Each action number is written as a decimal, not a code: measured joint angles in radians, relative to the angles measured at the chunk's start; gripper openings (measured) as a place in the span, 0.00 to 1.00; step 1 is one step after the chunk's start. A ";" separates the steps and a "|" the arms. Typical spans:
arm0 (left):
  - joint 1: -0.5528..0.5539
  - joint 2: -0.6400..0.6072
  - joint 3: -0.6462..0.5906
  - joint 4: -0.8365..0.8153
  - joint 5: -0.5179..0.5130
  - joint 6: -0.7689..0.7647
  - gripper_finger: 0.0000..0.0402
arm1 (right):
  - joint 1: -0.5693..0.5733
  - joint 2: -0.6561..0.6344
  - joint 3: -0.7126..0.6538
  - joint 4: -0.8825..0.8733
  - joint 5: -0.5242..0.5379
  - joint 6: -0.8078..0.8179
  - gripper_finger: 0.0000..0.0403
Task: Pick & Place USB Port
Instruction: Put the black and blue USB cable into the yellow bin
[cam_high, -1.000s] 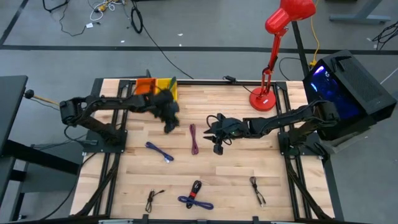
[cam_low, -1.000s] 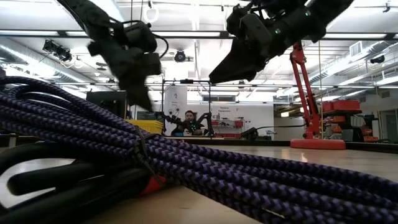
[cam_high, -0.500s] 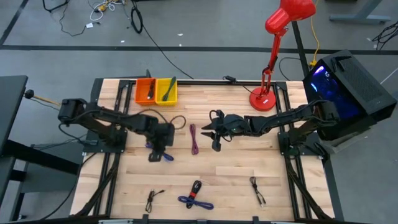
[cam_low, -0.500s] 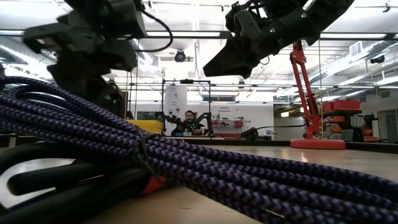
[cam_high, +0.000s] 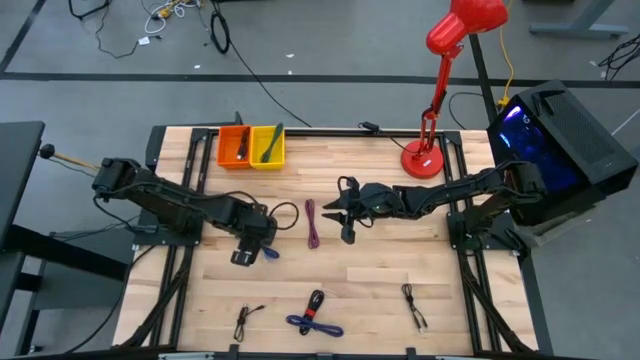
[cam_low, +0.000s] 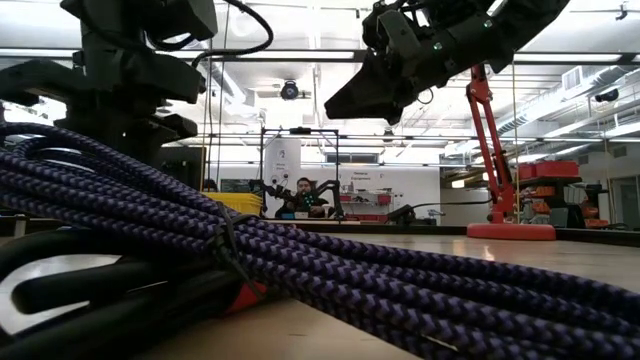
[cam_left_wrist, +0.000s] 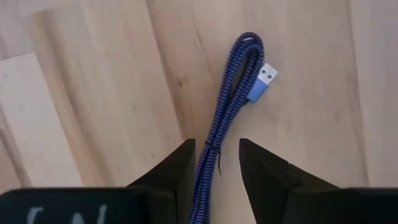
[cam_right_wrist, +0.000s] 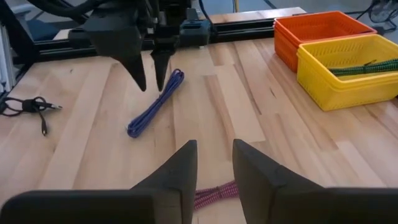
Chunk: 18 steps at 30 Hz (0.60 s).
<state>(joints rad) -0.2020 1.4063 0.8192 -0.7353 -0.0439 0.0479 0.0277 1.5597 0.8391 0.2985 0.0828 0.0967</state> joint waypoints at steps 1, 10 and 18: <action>0.000 0.000 0.000 0.001 -0.005 -0.005 0.34 | 0.000 0.000 0.000 0.000 -0.007 0.000 0.25; -0.006 0.000 0.000 0.008 -0.005 -0.016 0.39 | 0.000 0.000 0.000 0.000 -0.022 -0.003 0.25; -0.012 0.005 -0.002 0.011 -0.005 -0.017 0.39 | 0.000 0.000 0.000 0.000 -0.023 -0.004 0.25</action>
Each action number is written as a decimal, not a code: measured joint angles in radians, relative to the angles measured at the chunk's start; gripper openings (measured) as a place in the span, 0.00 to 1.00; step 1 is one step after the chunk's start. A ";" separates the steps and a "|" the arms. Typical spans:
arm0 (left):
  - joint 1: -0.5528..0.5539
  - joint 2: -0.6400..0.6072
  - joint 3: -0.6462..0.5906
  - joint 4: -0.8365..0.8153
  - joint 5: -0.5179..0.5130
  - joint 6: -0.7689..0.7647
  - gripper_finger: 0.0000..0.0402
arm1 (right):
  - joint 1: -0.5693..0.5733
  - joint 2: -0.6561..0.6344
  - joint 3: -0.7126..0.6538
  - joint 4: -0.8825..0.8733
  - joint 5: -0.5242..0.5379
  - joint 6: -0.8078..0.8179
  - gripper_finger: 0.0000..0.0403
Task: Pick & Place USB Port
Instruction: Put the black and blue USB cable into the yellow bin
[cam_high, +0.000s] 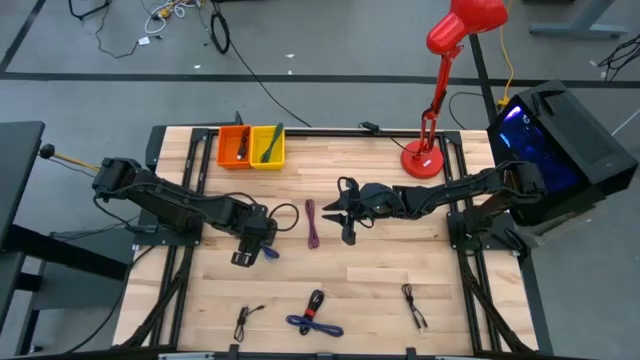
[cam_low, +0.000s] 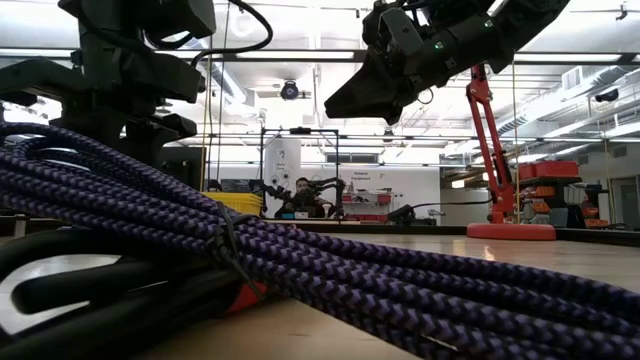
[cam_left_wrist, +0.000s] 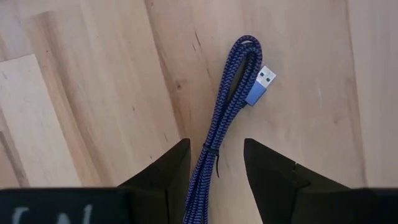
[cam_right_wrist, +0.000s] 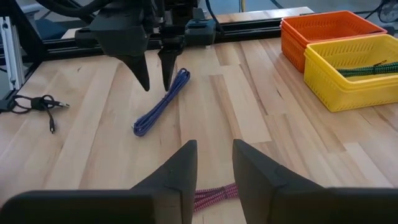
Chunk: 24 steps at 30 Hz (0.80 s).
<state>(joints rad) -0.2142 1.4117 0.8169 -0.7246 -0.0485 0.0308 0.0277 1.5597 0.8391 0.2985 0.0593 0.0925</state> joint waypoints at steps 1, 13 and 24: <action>0.000 0.008 -0.002 0.006 0.002 -0.007 0.39 | 0.000 0.000 0.000 0.000 0.000 0.000 0.25; -0.026 0.125 -0.008 0.020 -0.039 0.028 0.39 | 0.000 0.000 0.000 0.000 0.000 -0.002 0.25; -0.026 0.228 -0.003 0.016 -0.084 0.017 0.37 | 0.000 0.000 0.000 0.001 -0.024 -0.001 0.25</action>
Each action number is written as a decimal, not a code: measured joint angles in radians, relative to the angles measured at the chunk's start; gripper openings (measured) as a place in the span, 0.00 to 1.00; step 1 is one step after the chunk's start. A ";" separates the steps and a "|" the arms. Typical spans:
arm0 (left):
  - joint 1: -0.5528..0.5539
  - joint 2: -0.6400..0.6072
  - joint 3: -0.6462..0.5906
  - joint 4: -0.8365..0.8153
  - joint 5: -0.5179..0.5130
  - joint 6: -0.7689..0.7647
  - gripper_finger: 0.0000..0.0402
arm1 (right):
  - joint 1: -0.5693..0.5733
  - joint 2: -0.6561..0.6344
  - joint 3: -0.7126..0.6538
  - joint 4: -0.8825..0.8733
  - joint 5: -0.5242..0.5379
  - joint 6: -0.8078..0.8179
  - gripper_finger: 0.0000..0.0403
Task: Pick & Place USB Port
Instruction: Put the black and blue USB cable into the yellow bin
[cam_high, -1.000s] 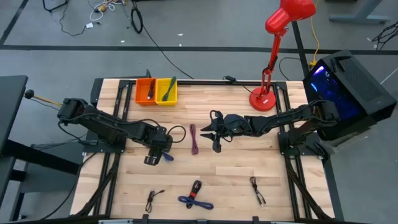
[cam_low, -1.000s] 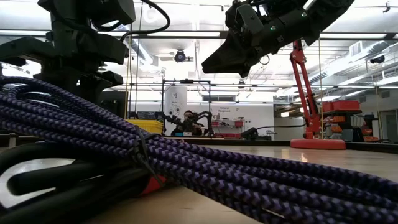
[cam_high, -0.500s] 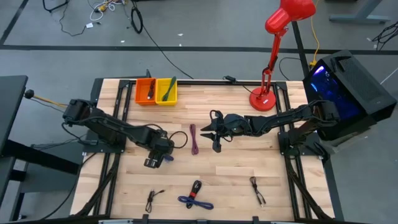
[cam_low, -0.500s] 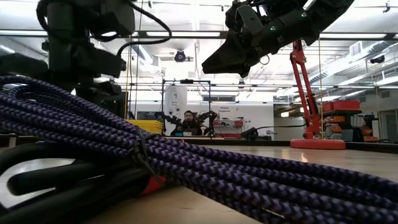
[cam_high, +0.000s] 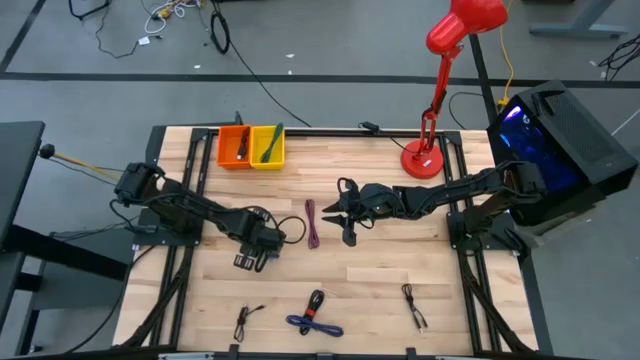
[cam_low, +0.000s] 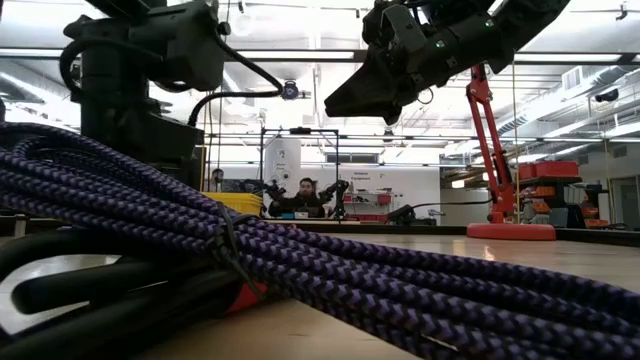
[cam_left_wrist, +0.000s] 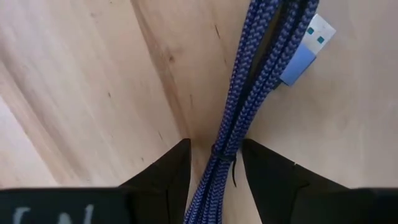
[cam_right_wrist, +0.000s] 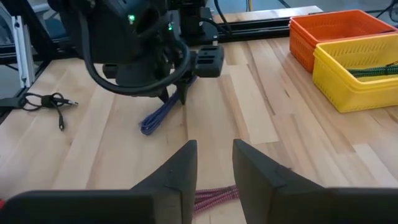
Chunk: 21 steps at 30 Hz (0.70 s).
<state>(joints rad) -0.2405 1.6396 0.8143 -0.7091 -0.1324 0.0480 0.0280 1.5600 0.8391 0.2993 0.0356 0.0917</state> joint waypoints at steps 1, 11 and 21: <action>0.000 -0.003 0.000 0.000 -0.006 -0.007 0.34 | 0.000 0.000 0.000 0.000 0.000 0.000 0.25; -0.001 -0.002 0.006 0.014 -0.010 -0.171 0.06 | 0.000 0.000 0.000 0.000 0.000 0.000 0.25; -0.011 -0.048 0.112 -0.114 -0.127 -0.247 0.06 | 0.000 0.000 0.000 -0.006 0.000 -0.003 0.25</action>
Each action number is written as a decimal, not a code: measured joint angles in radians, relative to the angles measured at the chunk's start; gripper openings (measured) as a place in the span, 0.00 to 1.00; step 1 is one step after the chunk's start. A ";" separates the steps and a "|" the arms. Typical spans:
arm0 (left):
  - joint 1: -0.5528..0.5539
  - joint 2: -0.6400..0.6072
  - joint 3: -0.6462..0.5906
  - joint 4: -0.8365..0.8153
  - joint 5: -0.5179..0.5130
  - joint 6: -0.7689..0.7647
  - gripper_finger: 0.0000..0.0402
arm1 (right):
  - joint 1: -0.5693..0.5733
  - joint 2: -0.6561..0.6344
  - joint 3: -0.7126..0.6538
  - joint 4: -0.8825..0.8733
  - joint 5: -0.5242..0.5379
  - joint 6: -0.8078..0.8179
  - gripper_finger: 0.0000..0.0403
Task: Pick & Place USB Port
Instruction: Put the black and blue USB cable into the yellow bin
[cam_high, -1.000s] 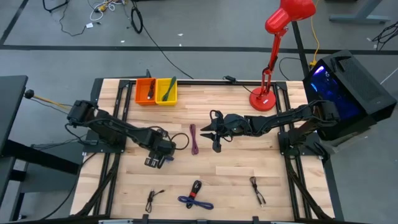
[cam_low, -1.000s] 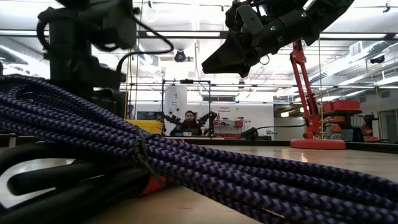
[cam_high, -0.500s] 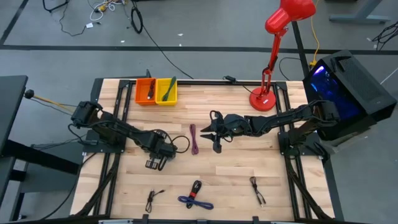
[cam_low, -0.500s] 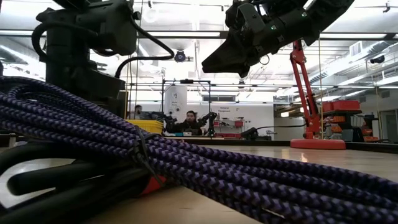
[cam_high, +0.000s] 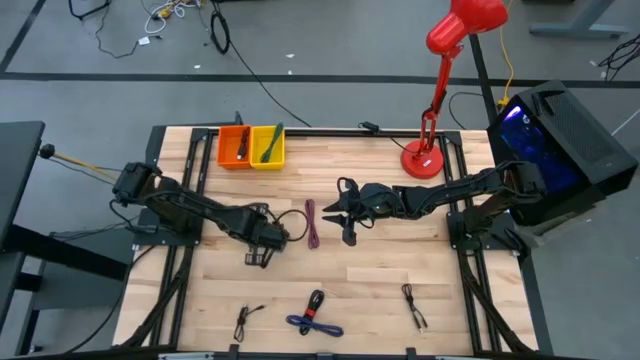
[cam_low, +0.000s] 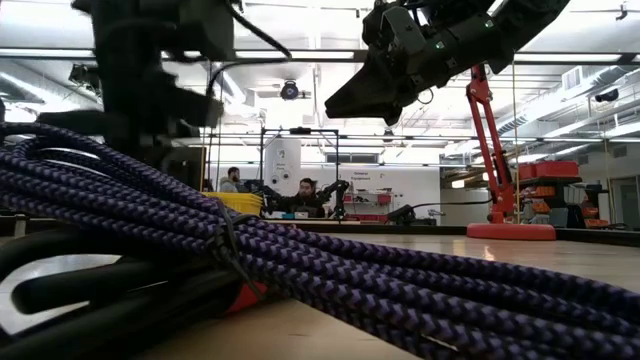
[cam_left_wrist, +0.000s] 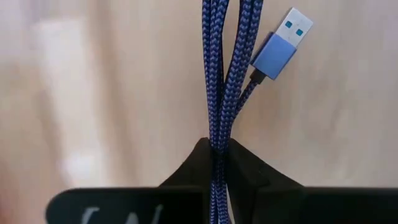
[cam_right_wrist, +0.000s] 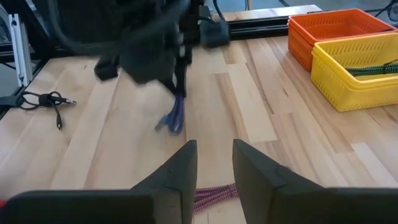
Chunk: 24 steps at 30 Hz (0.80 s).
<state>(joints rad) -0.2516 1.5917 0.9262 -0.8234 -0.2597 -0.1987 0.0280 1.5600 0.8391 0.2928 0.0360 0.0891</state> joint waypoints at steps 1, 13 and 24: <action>0.000 -0.011 0.014 -0.026 -0.020 -0.003 0.06 | 0.000 0.000 0.000 -0.003 0.000 0.000 0.25; 0.033 -0.388 0.135 -0.087 -0.349 0.033 0.06 | 0.000 0.000 0.000 -0.011 0.000 -0.019 0.25; 0.282 -0.626 0.126 0.278 -0.579 0.238 0.06 | 0.000 0.000 0.000 0.006 0.000 -0.025 0.25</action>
<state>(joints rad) 0.0306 0.9654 1.0523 -0.5453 -0.8382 0.0396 0.0277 1.5604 0.8394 0.2985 0.0364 0.0639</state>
